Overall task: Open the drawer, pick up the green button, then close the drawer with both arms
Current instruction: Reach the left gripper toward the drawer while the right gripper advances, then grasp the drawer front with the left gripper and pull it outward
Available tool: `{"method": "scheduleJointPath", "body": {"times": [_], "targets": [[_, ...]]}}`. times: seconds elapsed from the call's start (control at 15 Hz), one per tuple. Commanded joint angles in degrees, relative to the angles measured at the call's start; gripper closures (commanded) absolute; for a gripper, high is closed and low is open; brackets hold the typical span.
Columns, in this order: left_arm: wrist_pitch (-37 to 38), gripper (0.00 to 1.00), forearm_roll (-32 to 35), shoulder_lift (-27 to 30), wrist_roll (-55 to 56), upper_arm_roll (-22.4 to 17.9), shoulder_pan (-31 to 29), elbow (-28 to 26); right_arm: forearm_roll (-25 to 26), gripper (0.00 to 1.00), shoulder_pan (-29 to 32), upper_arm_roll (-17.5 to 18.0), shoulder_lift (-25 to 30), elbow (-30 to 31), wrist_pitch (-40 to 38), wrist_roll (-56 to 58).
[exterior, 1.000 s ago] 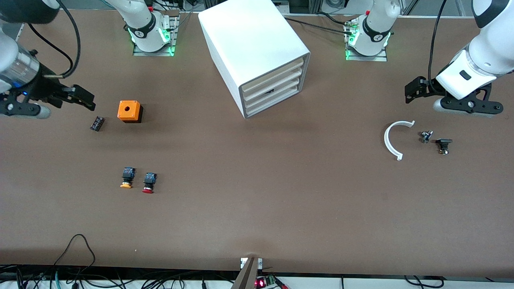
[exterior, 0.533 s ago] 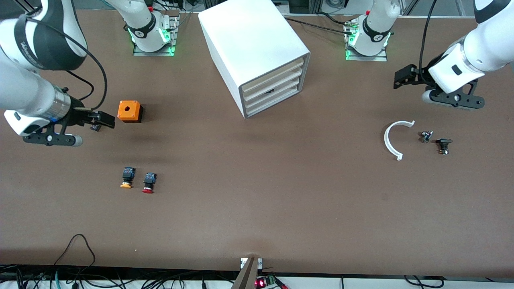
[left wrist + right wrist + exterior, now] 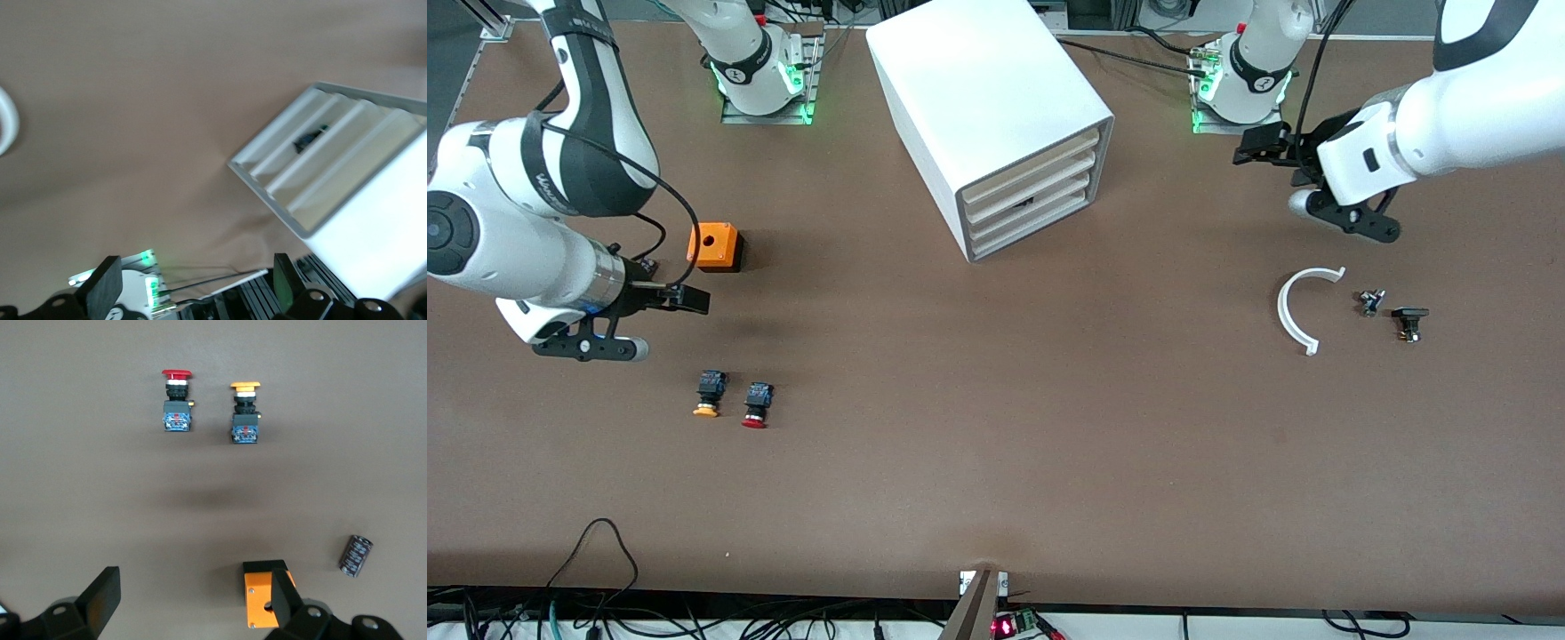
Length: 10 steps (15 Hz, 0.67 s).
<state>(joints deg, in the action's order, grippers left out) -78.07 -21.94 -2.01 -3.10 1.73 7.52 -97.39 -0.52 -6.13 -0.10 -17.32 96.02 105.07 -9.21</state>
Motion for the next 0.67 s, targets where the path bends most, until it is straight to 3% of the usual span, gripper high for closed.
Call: {"method": "scheduleJointPath", "body": {"times": [0.0,0.33,0.6], "targets": [[0.6,0.0,-5.5,-4.3,-8.8,-0.2,-0.1,-0.5,-1.0,0.0,-1.9,-0.1,-1.7,-0.7,1.6,-1.2],[-9.1,0.0,-19.6,-6.8,-20.2,-0.1,0.0,-9.6,-5.5,0.0,-2.1,-0.1,-3.9,-1.1,2.5,-1.2],[-24.6,0.0,-25.5,-7.4,-28.3,4.5,-0.1,-19.9,-5.5,0.0,-5.3,-0.1,-3.9,-1.4,2.4,-8.2]]}}
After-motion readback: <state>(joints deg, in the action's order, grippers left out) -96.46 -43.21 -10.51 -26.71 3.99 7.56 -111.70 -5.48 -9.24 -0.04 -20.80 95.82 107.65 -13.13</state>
